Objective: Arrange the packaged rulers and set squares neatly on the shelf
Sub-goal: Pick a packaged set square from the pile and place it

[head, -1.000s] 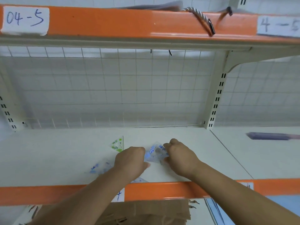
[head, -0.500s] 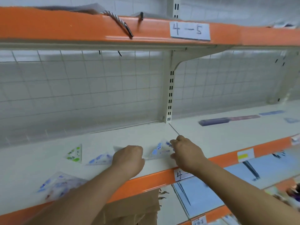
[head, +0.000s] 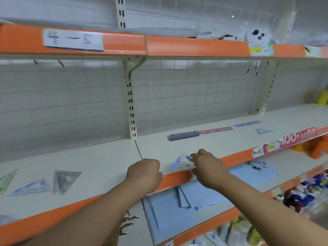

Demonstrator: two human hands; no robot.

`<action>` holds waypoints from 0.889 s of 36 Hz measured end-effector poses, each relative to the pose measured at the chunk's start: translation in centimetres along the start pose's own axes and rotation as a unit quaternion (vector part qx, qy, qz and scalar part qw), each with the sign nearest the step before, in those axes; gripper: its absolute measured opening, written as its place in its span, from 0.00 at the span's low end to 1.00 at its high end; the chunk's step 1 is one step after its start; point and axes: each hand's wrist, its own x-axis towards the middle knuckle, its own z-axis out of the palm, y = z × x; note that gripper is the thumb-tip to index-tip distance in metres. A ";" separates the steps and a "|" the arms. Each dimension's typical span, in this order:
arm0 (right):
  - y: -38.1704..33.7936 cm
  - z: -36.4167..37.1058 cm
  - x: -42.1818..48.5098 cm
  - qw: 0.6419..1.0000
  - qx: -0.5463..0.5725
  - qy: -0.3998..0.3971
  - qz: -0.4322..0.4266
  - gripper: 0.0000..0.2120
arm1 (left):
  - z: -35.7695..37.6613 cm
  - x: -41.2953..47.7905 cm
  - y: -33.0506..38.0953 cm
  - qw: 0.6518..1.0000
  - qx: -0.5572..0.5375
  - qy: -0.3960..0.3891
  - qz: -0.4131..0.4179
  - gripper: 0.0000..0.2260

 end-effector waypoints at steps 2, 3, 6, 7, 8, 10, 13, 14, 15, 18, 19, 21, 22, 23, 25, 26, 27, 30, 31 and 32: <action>2.7 -0.4 -0.5 1.000 -0.005 -0.001 -0.004 0.12 | 0.1 0.4 2.6 1.000 -0.003 0.004 -0.001 0.12; 3.7 -0.6 -0.7 1.000 -0.008 -0.001 -0.005 0.12 | 0.1 0.6 3.7 1.000 -0.005 0.003 -0.001 0.12; 7.2 -1.1 -1.6 1.000 -0.018 -0.004 -0.004 0.13 | 0.6 1.1 7.5 1.000 -0.008 -0.006 -0.002 0.11; 8.3 -1.2 -1.9 1.000 -0.019 -0.006 -0.003 0.13 | 0.7 1.2 8.7 1.000 -0.008 -0.008 0.000 0.11; 9.4 -1.3 -2.2 1.000 -0.018 -0.007 -0.001 0.12 | 0.9 1.4 9.8 1.000 -0.007 -0.010 0.002 0.11; 11.4 -1.3 -2.6 1.000 -0.011 -0.010 0.006 0.13 | 1.2 1.8 12.0 1.000 -0.002 -0.014 0.011 0.11; 14.2 -1.4 -3.1 1.000 -0.005 -0.010 0.015 0.15 | 1.7 2.6 14.6 0.999 0.002 -0.013 0.031 0.11; 15.0 -1.3 -3.3 1.000 -0.006 -0.010 0.017 0.16 | 1.8 3.0 15.3 0.999 0.004 -0.013 0.036 0.11; 15.9 -1.3 -3.3 1.000 -0.007 -0.010 0.019 0.16 | 1.8 3.4 16.1 0.999 0.007 -0.013 0.041 0.11; 18.2 -1.2 -3.3 0.999 -0.009 -0.010 0.034 0.15 | 2.0 4.7 18.1 0.998 0.015 -0.014 0.054 0.11; 18.9 -1.2 -3.2 0.999 -0.005 -0.011 0.041 0.15 | 2.1 5.2 18.7 0.998 0.018 -0.016 0.058 0.11; 20.2 -1.2 -2.8 0.998 -0.001 -0.013 0.054 0.15 | 2.2 6.4 19.9 0.997 0.021 -0.018 0.066 0.10; 20.8 -1.2 -2.5 0.998 -0.001 -0.016 0.057 0.15 | 2.3 7.0 20.5 0.997 0.020 -0.018 0.069 0.11; 21.4 -1.1 -2.2 0.998 -0.001 -0.017 0.060 0.15 | 2.3 7.7 21.1 0.997 0.017 -0.018 0.072 0.10; 22.6 -1.1 -1.4 0.998 -0.001 -0.016 0.065 0.15 | 2.4 9.3 22.2 0.997 0.011 -0.014 0.079 0.10; 23.2 -1.2 -0.9 0.998 -0.004 -0.014 0.067 0.15 | 2.5 10.1 22.7 0.996 0.010 -0.012 0.085 0.10; 23.8 -1.2 -0.4 0.998 -0.008 -0.012 0.068 0.15 | 2.6 11.0 23.2 0.996 0.008 -0.011 0.092 0.09; 25.6 -1.5 1.4 0.997 -0.028 -0.010 0.074 0.14 | 2.8 14.0 24.7 0.994 -0.002 -0.004 0.112 0.11; 26.3 -1.7 1.9 0.996 -0.035 -0.010 0.077 0.15 | 3.0 15.1 25.2 0.993 -0.006 -0.001 0.119 0.11; 27.1 -1.9 2.5 0.996 -0.041 -0.012 0.082 0.15 | 3.0 16.2 25.7 0.992 -0.009 0.002 0.126 0.11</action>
